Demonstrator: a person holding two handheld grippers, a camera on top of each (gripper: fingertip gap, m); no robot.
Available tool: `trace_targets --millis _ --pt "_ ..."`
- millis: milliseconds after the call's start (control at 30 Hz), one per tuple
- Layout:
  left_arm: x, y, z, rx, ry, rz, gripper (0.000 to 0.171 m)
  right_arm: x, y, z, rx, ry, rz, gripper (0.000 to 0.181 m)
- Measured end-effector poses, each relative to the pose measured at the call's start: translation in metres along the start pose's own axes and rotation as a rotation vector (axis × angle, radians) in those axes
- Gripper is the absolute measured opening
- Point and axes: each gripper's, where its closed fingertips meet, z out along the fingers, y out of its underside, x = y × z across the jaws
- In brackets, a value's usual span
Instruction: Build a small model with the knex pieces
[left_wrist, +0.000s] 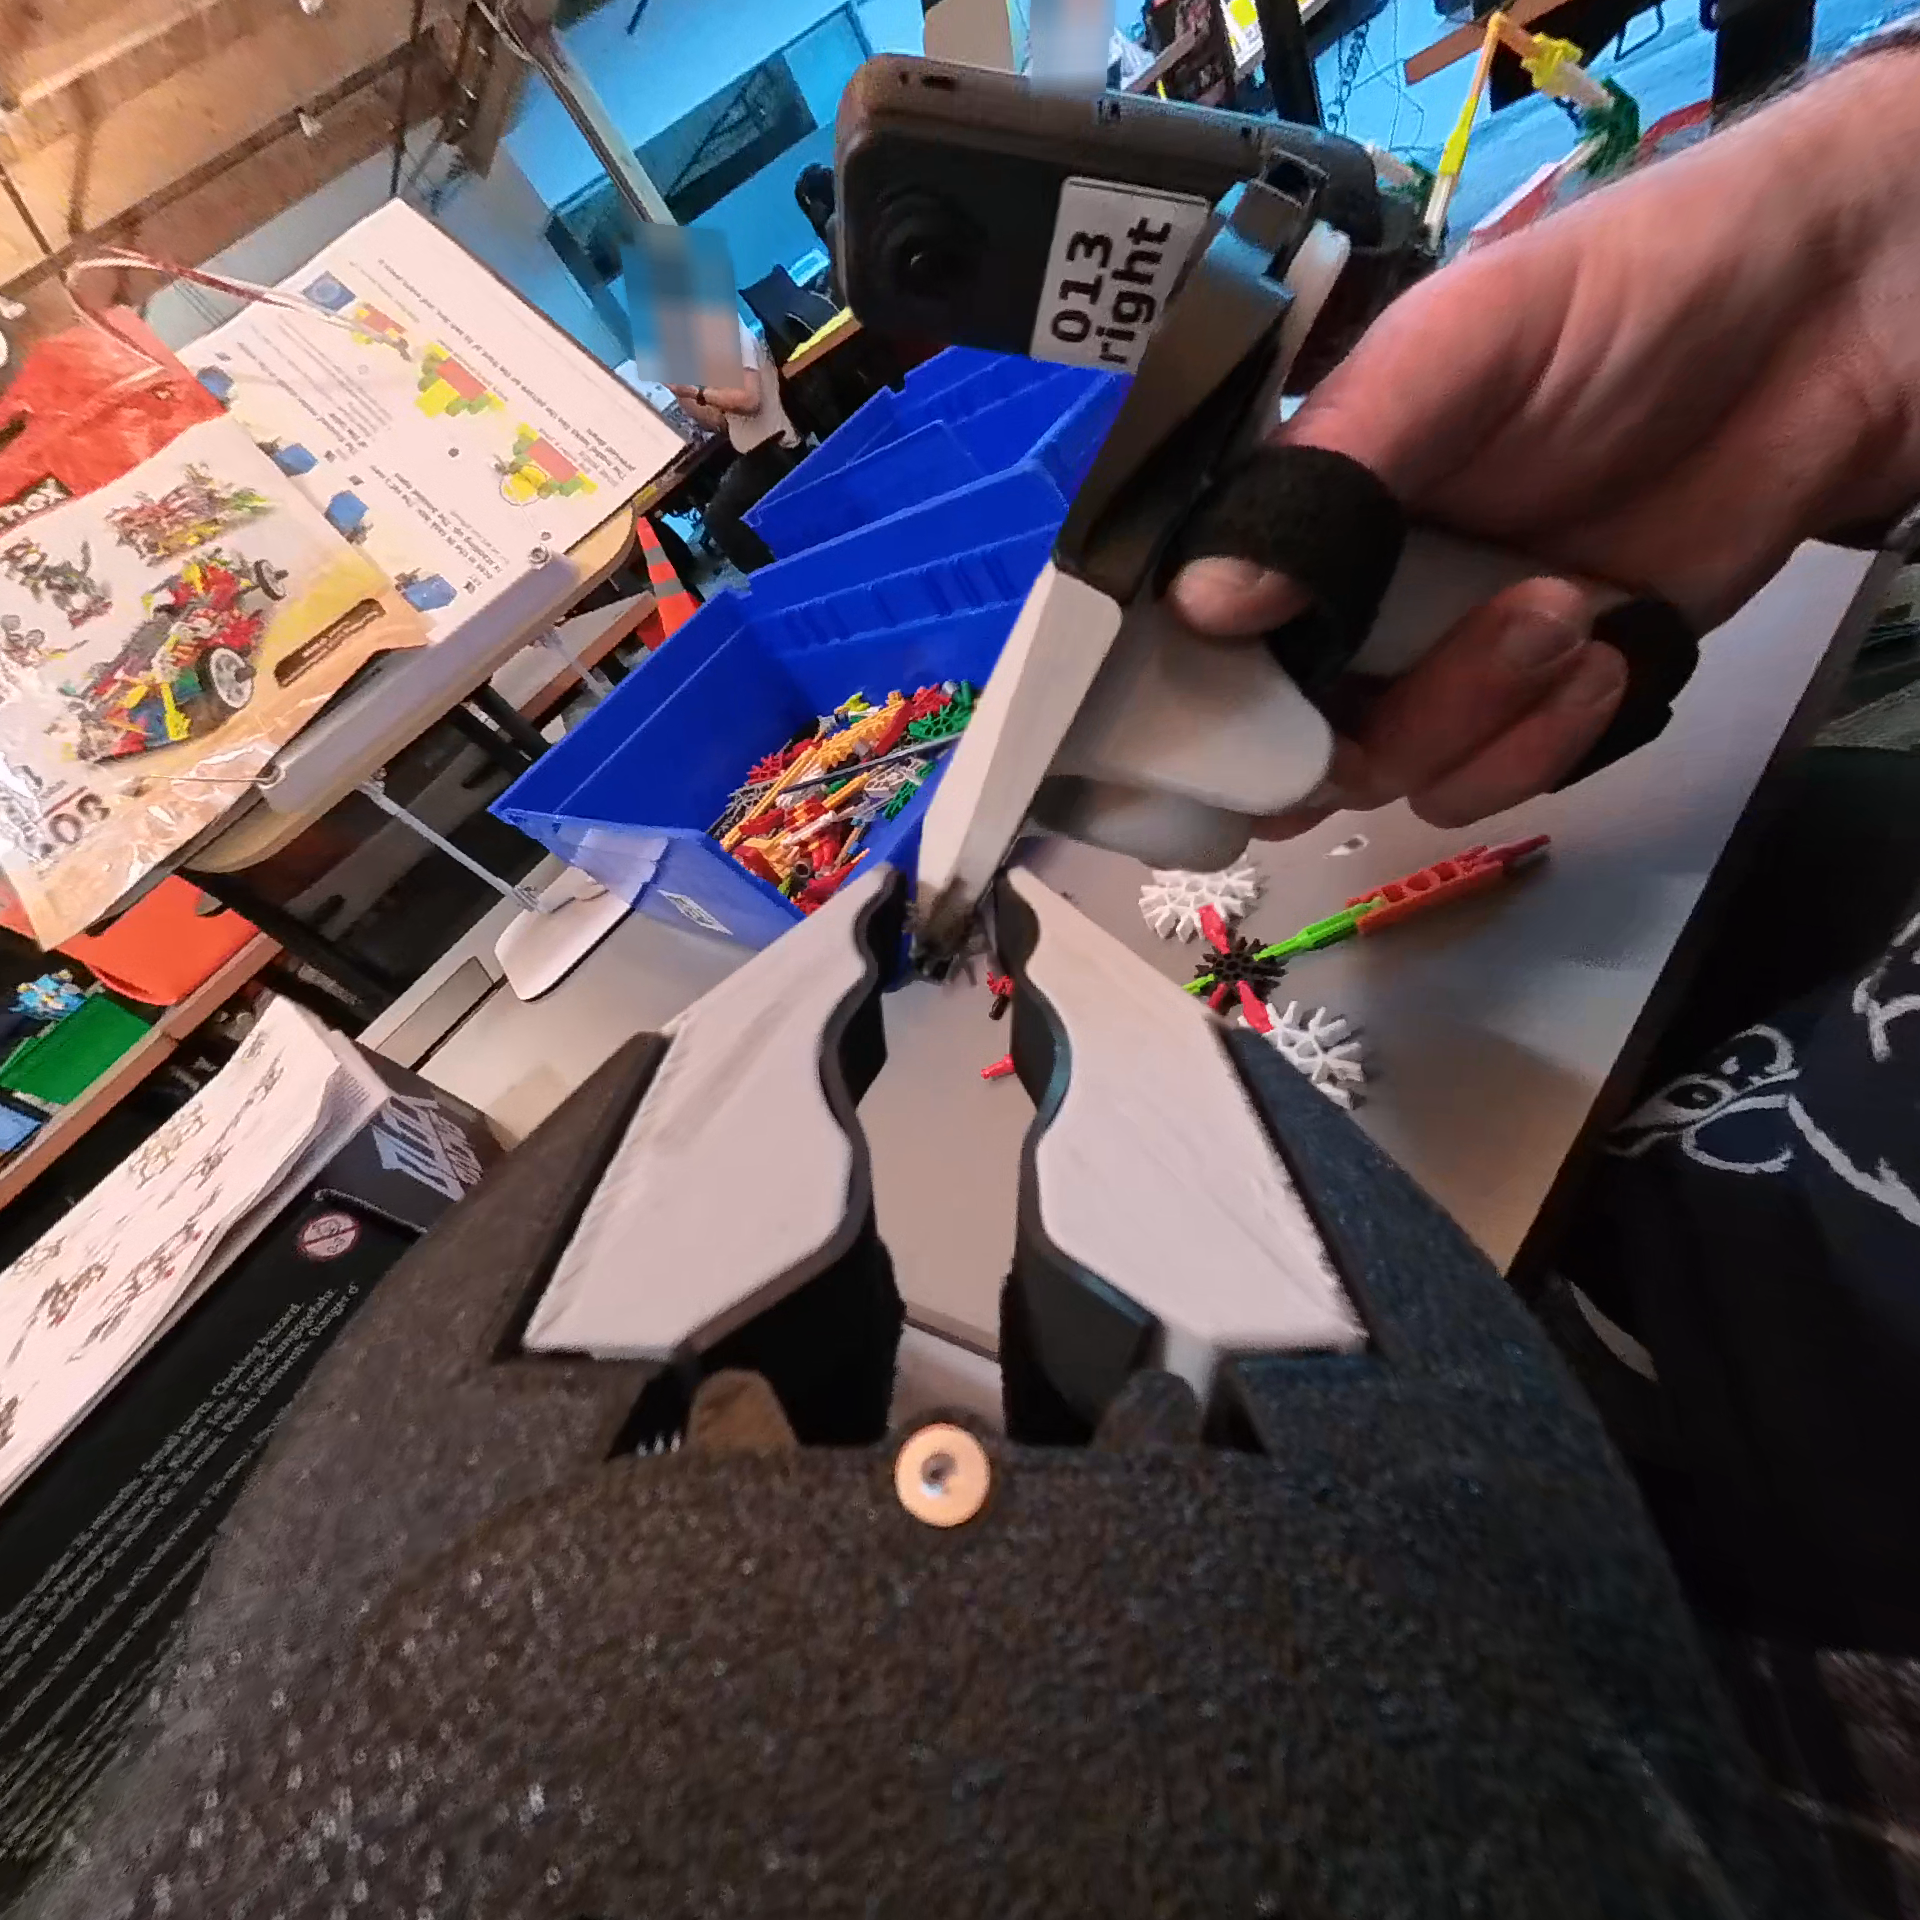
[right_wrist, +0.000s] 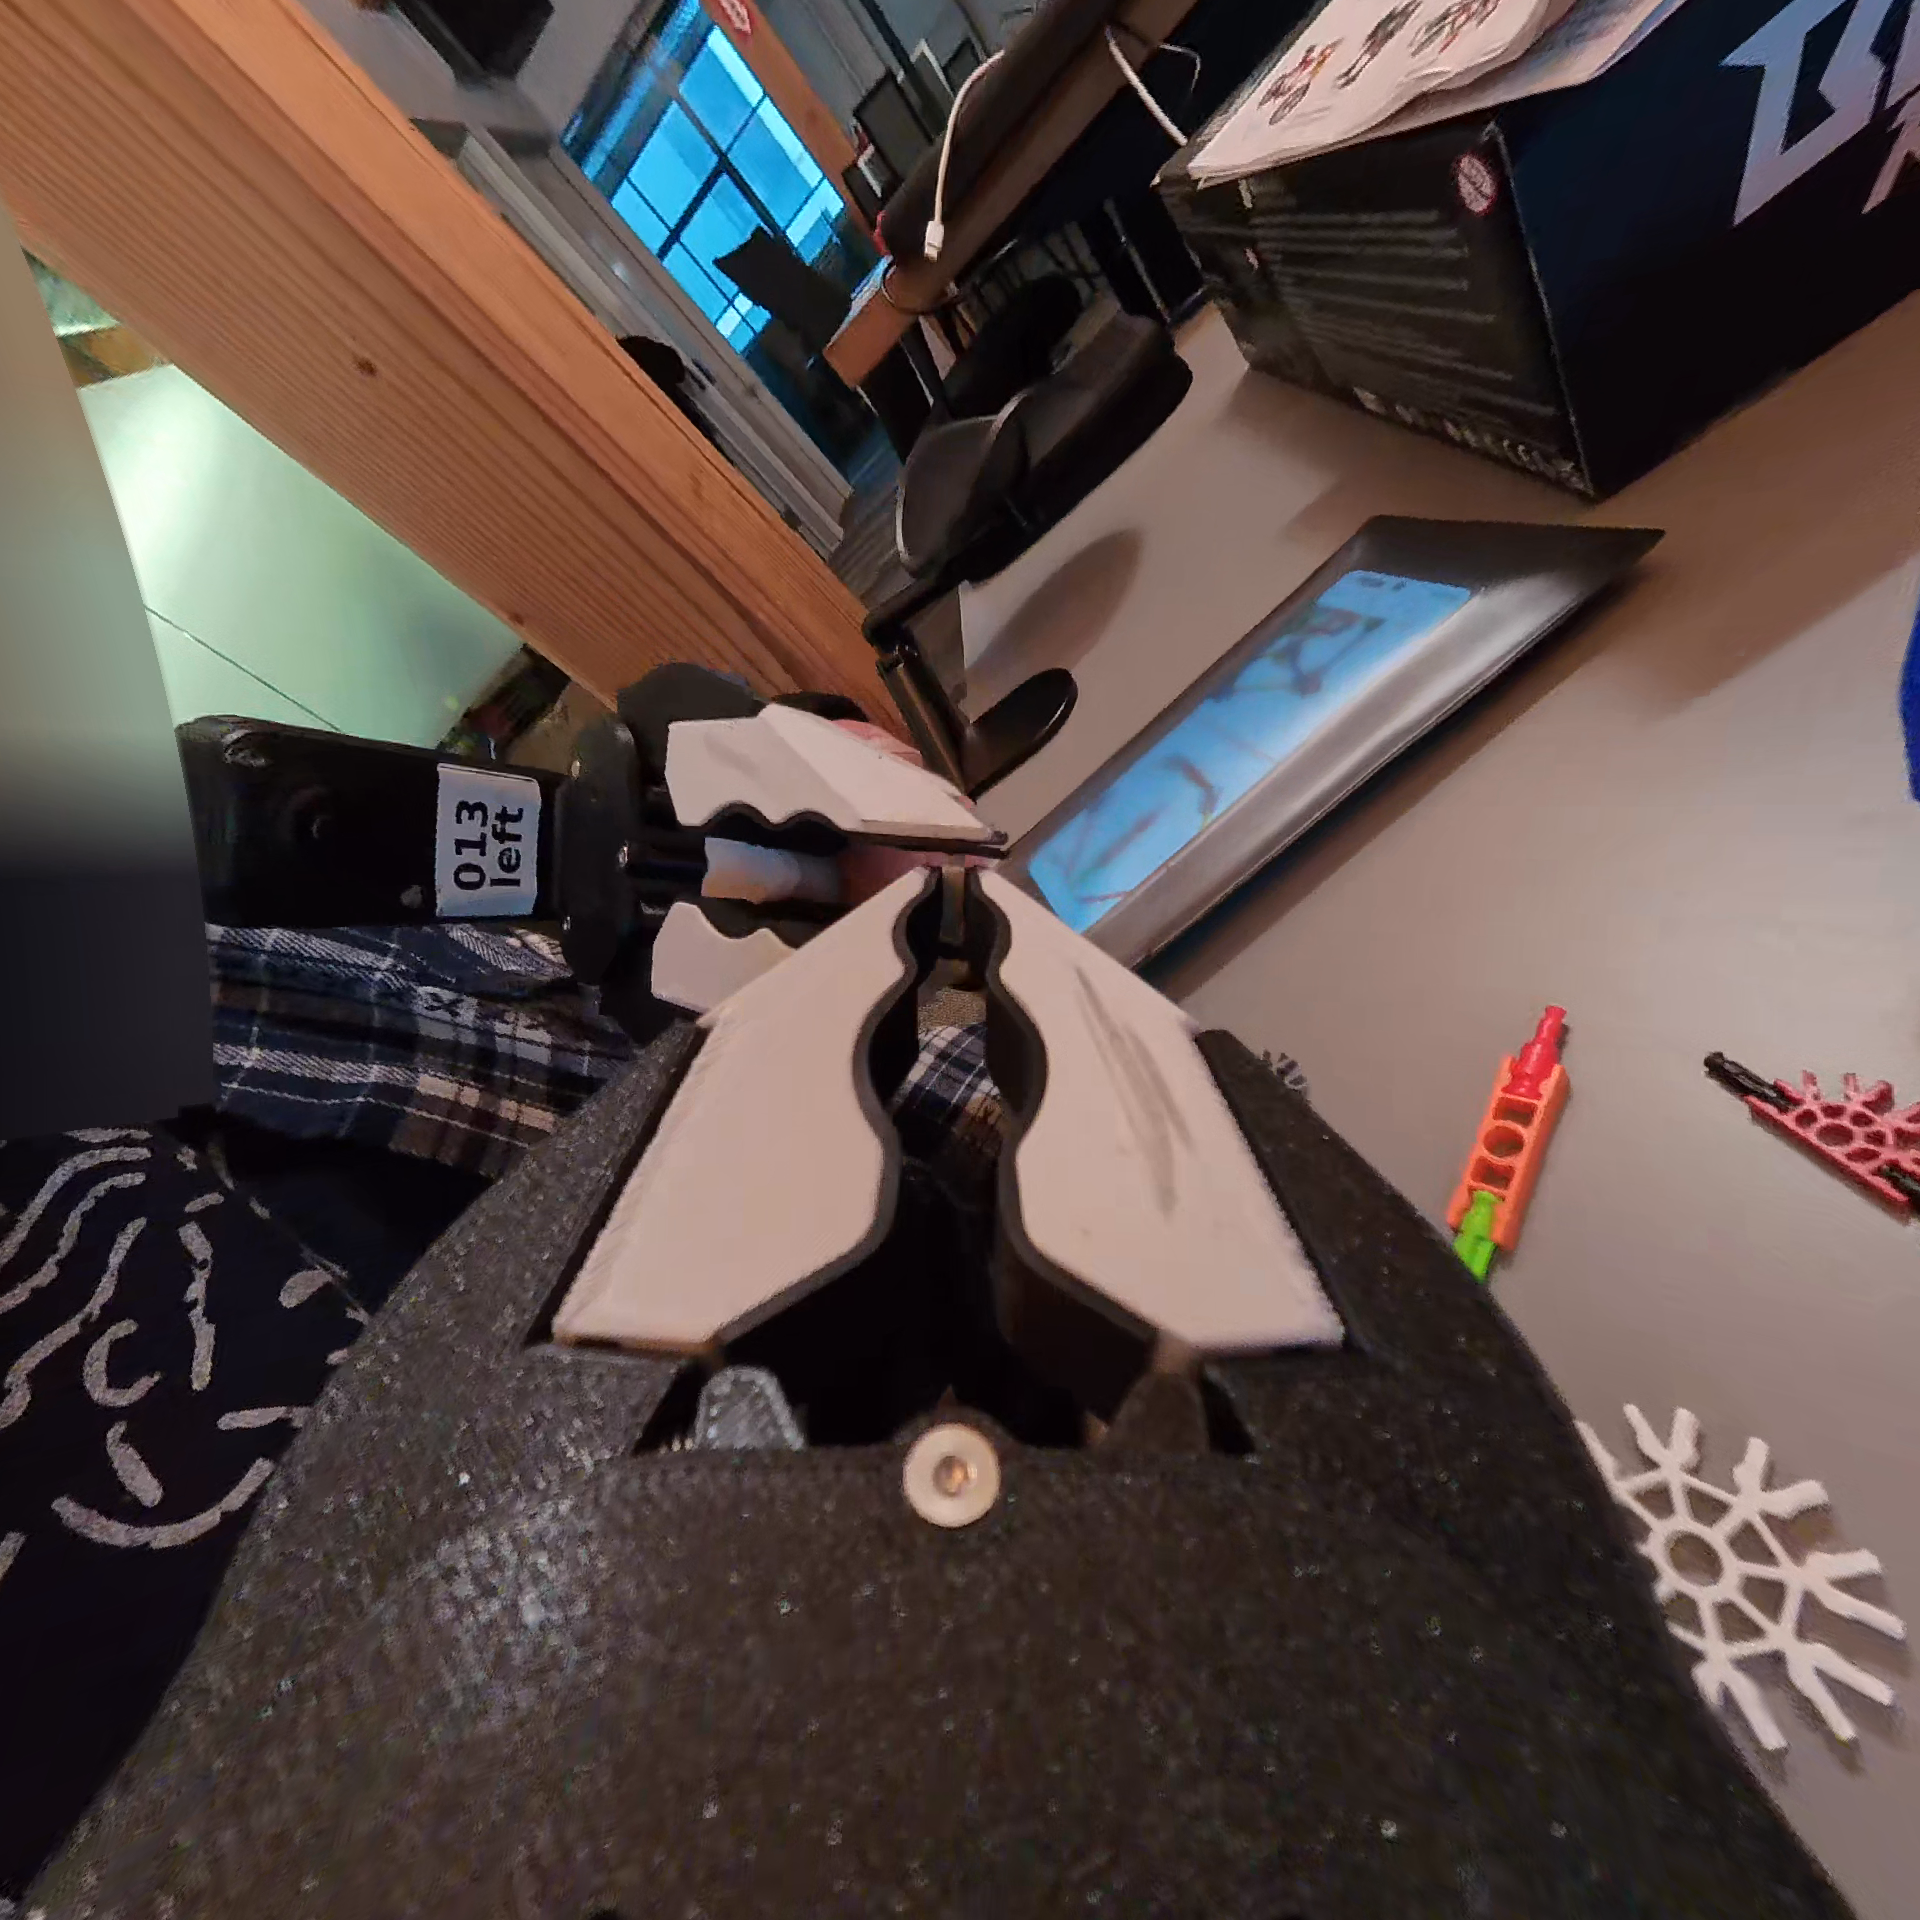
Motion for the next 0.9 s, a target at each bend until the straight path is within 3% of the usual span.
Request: trace_targets --millis 467,900 --pt "-0.018 0.006 -0.009 0.018 -0.082 -0.063 0.014 0.002 -0.012 0.018 0.045 0.011 0.017 0.004" --pt "-0.005 -0.001 -0.007 0.029 -0.049 -0.080 0.022 -0.002 -0.008 -0.006 0.134 0.046 -0.023 0.002"
